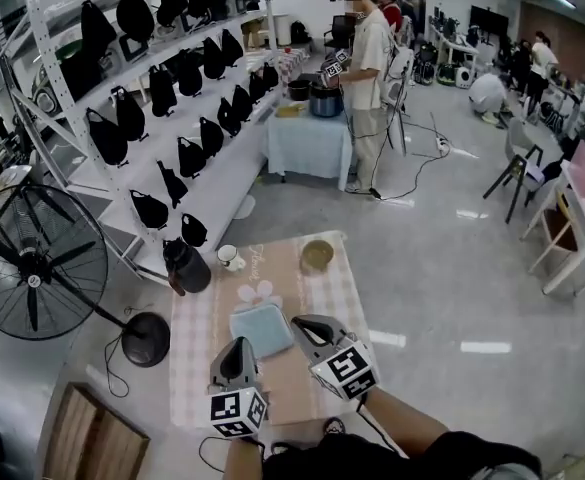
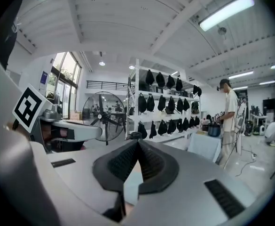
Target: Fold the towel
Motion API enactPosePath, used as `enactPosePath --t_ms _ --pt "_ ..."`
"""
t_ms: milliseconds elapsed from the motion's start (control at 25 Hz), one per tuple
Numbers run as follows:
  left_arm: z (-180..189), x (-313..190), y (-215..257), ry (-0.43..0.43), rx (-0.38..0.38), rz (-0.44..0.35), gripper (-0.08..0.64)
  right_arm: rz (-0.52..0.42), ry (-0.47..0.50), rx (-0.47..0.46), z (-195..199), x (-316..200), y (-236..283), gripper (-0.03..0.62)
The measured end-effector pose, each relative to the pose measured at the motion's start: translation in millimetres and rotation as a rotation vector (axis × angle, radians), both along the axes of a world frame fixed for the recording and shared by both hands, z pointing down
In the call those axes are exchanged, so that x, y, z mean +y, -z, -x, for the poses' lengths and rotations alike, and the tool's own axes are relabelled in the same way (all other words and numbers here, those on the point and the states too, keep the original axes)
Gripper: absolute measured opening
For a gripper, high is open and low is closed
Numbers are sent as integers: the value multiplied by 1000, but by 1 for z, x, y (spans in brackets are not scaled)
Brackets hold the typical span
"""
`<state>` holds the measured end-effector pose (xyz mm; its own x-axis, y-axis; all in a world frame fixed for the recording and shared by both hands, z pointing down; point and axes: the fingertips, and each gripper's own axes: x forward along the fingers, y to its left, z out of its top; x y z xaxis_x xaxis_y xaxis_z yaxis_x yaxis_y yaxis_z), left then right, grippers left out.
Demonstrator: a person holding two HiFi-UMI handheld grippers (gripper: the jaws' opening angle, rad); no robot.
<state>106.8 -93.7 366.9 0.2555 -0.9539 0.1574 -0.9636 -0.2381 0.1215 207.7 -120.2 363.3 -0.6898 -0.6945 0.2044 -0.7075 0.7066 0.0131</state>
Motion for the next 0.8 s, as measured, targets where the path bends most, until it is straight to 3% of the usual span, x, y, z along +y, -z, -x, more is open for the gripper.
enactPosePath --t_ms 240,520,800 --pt "9 11 48 -11 -34 -107 5 -97 -49 -47 4 10 45 2" --pt "31 10 62 -17 -42 -137 5 -148 -113 -54 5 8 62 2" --pt "29 15 69 -60 -49 -163 5 -179 -141 -62 6 18 76 2"
